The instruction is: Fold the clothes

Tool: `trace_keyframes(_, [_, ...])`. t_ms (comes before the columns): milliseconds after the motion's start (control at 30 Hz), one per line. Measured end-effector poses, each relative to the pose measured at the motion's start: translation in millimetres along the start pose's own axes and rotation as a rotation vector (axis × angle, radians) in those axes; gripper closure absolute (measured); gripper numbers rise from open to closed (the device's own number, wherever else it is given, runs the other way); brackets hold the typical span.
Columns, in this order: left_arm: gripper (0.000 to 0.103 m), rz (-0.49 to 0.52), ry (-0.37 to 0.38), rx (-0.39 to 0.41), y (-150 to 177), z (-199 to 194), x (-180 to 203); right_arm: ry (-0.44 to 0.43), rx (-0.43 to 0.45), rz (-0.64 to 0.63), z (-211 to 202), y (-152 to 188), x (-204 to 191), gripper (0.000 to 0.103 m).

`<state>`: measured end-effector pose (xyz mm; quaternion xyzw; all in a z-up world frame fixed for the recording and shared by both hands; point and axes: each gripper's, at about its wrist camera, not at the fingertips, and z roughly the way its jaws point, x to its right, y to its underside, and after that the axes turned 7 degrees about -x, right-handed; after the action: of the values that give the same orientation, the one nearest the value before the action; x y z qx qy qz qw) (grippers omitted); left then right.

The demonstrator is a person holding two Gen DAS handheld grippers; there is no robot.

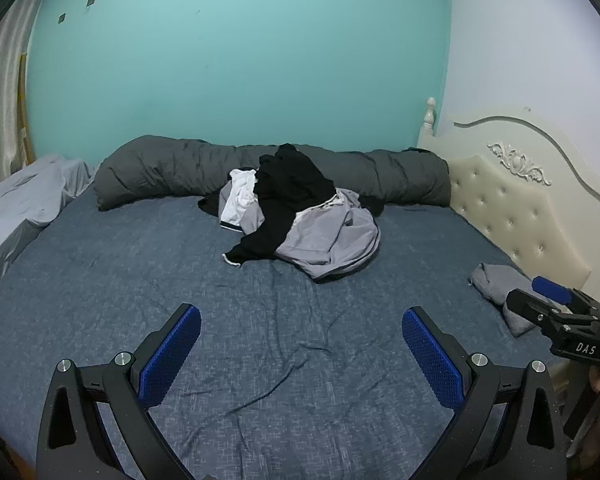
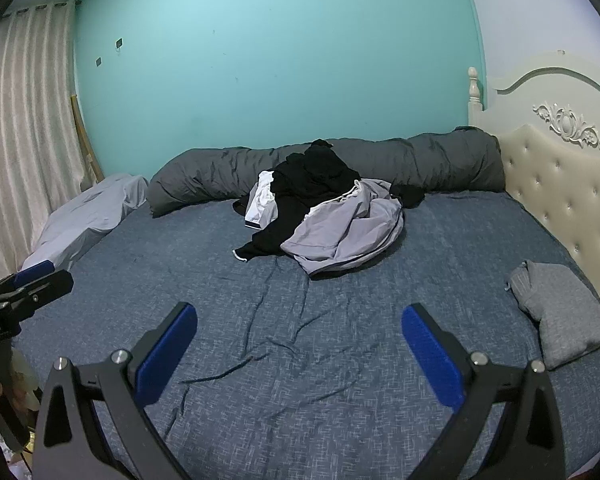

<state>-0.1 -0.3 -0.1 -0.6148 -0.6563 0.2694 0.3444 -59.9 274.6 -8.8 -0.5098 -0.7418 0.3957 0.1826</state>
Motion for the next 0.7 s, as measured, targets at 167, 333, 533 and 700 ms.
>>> trace_keyframes(167, [0.000, -0.003, -0.001, 0.002, 0, 1, -2, -0.007, -0.006, 0.014, -1, -2, 2, 0.000])
trace_keyframes(333, [0.000, -0.005, -0.003, 0.004, 0, 1, -4, -0.007, -0.010, 0.018, -3, -5, 5, 0.000])
trace_keyframes(533, [0.000, 0.001, -0.007, 0.002, -4, 2, 1, 0.000, -0.005, 0.015, -10, -10, 7, 0.000])
trace_keyframes(700, [0.000, -0.001, -0.004, 0.003, -5, -1, 4, 0.008, -0.003, 0.015, -12, -11, 8, 0.000])
